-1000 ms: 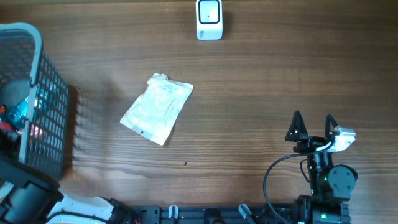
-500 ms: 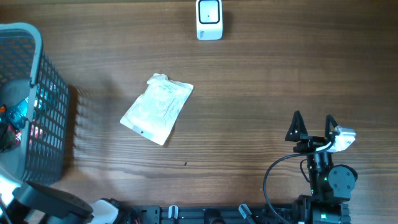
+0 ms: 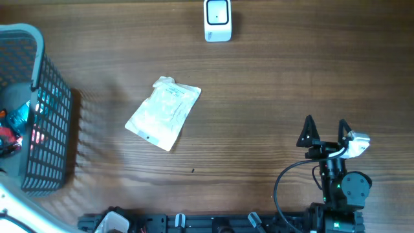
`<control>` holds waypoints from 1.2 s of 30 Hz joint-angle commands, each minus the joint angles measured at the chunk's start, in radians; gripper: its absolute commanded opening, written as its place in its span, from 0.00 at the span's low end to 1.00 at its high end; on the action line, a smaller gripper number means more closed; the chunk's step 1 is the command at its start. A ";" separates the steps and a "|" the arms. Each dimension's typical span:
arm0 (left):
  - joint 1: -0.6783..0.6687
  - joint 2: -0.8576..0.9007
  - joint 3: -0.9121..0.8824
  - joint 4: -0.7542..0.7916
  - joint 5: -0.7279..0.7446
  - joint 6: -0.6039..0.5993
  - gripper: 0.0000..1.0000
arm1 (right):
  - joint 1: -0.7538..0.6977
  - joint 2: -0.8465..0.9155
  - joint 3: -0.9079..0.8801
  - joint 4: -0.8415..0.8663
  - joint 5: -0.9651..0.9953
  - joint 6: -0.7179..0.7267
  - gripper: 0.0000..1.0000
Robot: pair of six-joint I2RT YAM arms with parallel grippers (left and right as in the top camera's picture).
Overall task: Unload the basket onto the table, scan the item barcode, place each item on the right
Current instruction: 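Reach the left gripper back into the basket toward the green tin, then lift the green tin and set it beside the pouch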
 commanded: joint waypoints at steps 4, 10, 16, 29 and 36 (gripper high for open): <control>-0.267 -0.074 0.030 0.024 0.123 -0.040 0.60 | 0.000 -0.002 -0.001 0.006 0.007 0.004 1.00; -0.695 -0.027 0.030 0.014 -0.087 -0.028 0.61 | 0.000 -0.002 -0.001 0.006 0.007 0.004 1.00; -1.112 0.167 0.030 0.015 -0.394 -0.024 0.64 | 0.000 -0.002 -0.001 0.006 0.007 0.004 1.00; -1.520 0.732 0.030 0.055 -0.551 -0.002 0.64 | 0.000 -0.002 -0.001 0.006 0.007 0.004 1.00; -1.552 0.798 0.032 0.093 -0.568 0.027 0.83 | 0.000 -0.002 -0.001 0.006 0.007 0.004 1.00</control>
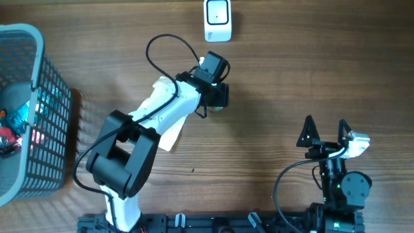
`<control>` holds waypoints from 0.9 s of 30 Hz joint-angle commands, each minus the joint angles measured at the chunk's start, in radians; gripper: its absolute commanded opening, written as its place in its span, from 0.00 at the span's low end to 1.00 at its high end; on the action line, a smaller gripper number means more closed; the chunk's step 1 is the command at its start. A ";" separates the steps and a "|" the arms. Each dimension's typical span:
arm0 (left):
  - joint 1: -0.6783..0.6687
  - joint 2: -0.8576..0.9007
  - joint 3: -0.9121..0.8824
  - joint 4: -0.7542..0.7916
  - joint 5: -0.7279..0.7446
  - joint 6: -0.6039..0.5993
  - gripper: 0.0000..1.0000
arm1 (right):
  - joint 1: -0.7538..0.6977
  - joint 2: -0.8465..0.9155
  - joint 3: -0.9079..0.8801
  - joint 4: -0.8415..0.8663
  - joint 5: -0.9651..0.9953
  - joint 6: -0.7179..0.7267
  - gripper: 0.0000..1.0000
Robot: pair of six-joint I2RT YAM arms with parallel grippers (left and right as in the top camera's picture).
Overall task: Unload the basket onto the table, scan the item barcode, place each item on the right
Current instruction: 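Lift the green tin and set it beside the pouch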
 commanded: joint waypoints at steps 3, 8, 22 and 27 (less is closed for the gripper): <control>-0.003 -0.087 0.097 -0.064 -0.033 0.108 1.00 | 0.000 -0.002 -0.001 0.006 0.007 0.004 1.00; 0.026 -0.349 0.480 -0.293 -0.074 0.212 1.00 | 0.000 -0.002 -0.001 0.006 0.007 0.004 1.00; 1.325 -0.366 0.827 -0.816 0.002 0.003 1.00 | 0.000 -0.002 -0.001 0.006 0.007 0.004 1.00; 1.382 -0.249 0.816 -0.908 -0.035 -0.041 1.00 | 0.000 -0.002 -0.001 0.006 0.007 0.004 1.00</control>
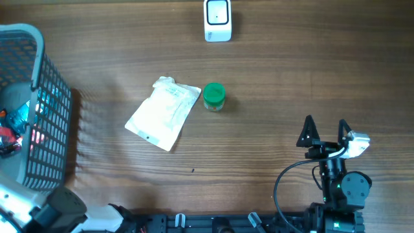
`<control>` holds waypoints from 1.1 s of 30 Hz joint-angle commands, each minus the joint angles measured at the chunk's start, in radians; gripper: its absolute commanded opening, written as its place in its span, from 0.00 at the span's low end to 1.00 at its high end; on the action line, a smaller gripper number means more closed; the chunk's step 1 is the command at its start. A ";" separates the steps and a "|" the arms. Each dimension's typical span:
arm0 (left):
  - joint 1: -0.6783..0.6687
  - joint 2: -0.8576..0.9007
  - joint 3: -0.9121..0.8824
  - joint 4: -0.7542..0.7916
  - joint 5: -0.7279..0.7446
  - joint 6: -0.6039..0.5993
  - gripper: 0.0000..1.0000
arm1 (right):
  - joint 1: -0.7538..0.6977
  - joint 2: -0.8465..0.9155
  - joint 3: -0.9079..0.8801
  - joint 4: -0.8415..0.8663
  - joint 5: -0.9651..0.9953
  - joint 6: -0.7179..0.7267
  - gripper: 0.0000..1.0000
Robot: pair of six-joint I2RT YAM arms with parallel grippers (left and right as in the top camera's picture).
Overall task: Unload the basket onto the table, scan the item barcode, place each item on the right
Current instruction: 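Lift the green tin and set it beside the pouch, then reach into the basket and grasp the red Kleenex pack with left gripper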
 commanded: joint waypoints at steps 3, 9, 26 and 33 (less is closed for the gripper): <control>0.007 0.139 -0.120 0.008 -0.029 -0.008 1.00 | -0.001 -0.002 -0.001 0.006 0.007 0.004 1.00; 0.006 0.143 -0.557 0.299 -0.029 0.072 1.00 | -0.001 -0.002 -0.001 0.006 0.007 0.004 1.00; 0.006 0.143 -0.875 0.644 -0.063 0.312 1.00 | -0.001 -0.002 -0.001 0.006 0.007 0.004 1.00; 0.006 0.195 -0.877 0.669 -0.063 0.332 1.00 | -0.001 -0.002 -0.001 0.006 0.007 0.004 1.00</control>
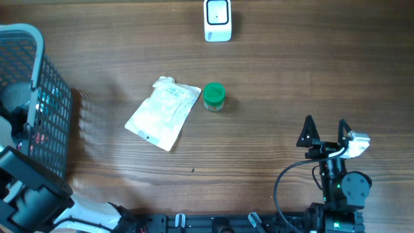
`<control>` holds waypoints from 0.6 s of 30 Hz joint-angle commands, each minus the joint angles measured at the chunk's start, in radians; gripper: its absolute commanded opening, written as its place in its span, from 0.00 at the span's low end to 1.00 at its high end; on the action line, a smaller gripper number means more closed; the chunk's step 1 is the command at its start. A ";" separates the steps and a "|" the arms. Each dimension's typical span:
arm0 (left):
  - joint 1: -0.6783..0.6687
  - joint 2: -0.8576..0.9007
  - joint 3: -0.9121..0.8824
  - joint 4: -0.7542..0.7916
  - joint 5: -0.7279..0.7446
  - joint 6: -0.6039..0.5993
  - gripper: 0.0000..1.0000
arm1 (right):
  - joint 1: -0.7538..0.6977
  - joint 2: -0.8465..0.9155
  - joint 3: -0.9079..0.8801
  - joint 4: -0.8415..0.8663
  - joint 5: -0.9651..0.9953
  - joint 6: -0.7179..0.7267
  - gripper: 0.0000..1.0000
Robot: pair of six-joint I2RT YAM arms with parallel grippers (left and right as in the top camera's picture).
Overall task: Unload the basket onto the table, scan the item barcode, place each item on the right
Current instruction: 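Reach into the basket and grasp the red Kleenex pack with left gripper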
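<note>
A white barcode scanner (217,20) stands at the table's far edge. A white pouch (163,112) lies flat in the middle. A small jar with a green lid (214,96) stands just right of it. My left arm (29,194) rises from the lower left corner and reaches over the grey basket (48,103). Its gripper is lost among the basket's contents, so its state does not show. My right gripper (325,131) rests open at the lower right, far from all items, with nothing between its fingers.
The mesh basket takes up the left edge, with my left arm covering most of its inside. The right arm's base and cable (291,178) sit at the lower right, near the table's front edge.
My left arm was low in the bottom left corner. It now reaches up over the basket and covers the coloured items inside. Pouch, jar, scanner and right arm have not moved.
At first only the pouch lay on the table and the left arm was out of the way. Then the left gripper was just right of the pouch. After that a green-lidded jar stood there and the arm was back. Now the arm is over the basket.
</note>
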 commanded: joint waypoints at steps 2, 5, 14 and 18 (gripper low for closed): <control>0.001 0.056 -0.010 0.003 -0.009 0.027 1.00 | -0.001 -0.002 -0.001 0.006 0.007 0.004 1.00; 0.002 0.076 -0.010 0.005 -0.010 0.027 1.00 | -0.001 -0.002 -0.001 0.006 0.007 0.004 1.00; 0.002 0.119 -0.010 0.047 -0.010 0.027 1.00 | -0.001 -0.002 -0.001 0.006 0.007 0.004 1.00; 0.002 0.142 -0.011 0.060 -0.009 0.027 1.00 | -0.001 -0.002 -0.001 0.006 0.007 0.004 1.00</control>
